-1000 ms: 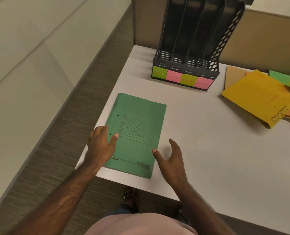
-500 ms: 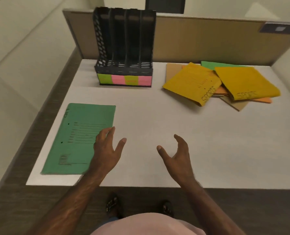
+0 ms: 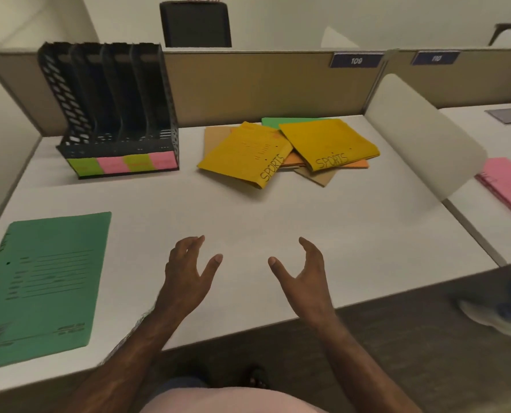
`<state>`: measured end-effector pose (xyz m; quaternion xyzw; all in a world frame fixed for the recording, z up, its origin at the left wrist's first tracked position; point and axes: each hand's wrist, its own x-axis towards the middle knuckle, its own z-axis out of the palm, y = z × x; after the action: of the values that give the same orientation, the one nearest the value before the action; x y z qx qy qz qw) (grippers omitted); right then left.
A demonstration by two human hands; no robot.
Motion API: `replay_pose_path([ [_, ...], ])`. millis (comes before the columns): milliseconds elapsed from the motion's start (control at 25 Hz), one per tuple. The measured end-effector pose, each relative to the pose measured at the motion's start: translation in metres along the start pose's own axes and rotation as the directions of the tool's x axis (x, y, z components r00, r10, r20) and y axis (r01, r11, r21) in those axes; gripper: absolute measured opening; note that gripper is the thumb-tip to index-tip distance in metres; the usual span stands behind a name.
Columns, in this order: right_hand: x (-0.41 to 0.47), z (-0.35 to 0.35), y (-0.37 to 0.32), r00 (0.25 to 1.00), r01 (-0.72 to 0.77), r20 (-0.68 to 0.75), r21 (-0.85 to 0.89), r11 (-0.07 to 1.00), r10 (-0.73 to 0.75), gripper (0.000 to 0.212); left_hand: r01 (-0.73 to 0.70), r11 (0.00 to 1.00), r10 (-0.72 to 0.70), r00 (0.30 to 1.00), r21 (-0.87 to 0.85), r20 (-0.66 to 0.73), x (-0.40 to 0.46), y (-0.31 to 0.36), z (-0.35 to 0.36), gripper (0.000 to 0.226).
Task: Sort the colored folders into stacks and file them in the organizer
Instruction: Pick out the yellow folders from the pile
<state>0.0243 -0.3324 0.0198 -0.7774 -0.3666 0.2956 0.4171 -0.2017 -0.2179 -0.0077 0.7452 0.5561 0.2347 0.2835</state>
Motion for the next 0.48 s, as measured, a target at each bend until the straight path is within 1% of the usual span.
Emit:
replay_pose_path([
  [160, 0.015, -0.009, 0.000, 0.998, -0.031, -0.045, 0.054, 0.998, 0.033, 0.091, -0.008, 0.999, 0.011, 0.997, -0.049, 0.073, 0.019, 0.009, 0.016, 0.063],
  [320, 0.025, -0.007, -0.006, 0.993, -0.071, -0.088, 0.086, 0.994, 0.079, 0.090, -0.021, 0.998, 0.027, 0.993, -0.053, 0.118, 0.042, 0.010, 0.023, 0.058],
  [400, 0.030, -0.006, -0.008, 0.993, -0.074, -0.089, 0.065, 0.995, 0.080, 0.091, -0.040, 0.998, 0.046, 0.992, -0.055, 0.118, 0.053, 0.014, 0.025, 0.058],
  [480, 0.037, -0.004, -0.008, 0.992, -0.087, -0.094, 0.014, 0.996, 0.088, 0.093, -0.095, 0.995, 0.097, 0.989, -0.019, 0.115, 0.063, 0.016, 0.029, 0.060],
])
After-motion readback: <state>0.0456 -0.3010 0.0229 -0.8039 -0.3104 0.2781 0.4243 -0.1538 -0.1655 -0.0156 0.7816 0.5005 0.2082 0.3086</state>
